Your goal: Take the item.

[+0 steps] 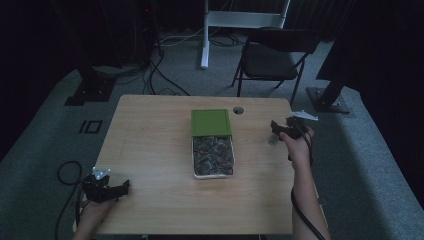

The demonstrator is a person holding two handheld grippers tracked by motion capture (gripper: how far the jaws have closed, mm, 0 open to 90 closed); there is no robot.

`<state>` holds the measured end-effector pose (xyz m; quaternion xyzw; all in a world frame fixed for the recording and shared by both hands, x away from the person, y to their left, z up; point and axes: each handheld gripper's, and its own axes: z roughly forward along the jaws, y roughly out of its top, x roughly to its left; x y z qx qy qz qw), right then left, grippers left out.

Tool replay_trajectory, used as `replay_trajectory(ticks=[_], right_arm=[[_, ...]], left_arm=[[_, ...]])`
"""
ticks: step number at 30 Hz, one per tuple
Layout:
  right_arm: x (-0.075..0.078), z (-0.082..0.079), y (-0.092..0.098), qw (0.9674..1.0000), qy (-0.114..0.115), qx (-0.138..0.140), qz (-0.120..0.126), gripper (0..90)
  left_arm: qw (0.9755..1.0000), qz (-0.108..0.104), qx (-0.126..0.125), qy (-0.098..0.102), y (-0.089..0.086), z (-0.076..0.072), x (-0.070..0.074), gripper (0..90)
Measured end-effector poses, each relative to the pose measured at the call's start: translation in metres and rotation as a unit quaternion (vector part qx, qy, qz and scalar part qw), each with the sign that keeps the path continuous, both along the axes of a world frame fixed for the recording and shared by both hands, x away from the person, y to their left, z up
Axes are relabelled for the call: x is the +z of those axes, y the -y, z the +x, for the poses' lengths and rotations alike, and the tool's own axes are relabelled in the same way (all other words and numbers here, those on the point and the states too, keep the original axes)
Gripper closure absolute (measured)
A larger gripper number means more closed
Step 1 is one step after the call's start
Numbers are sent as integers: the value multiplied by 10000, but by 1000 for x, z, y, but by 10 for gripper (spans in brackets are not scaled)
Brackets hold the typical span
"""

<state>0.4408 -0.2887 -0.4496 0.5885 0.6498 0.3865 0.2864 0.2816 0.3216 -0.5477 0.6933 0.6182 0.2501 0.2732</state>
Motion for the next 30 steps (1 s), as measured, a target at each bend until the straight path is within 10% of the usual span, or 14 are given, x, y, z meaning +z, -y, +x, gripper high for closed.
replay_trajectory(ticks=[10,30], right_arm=[[2,-11,-6,9999,96,64,-36,142],[2,-46,-6,9996,249,95,29,140]], left_arm=[[10000,1,1,2,0,0,0,5],[10000,1,1,3,0,0,0,5]])
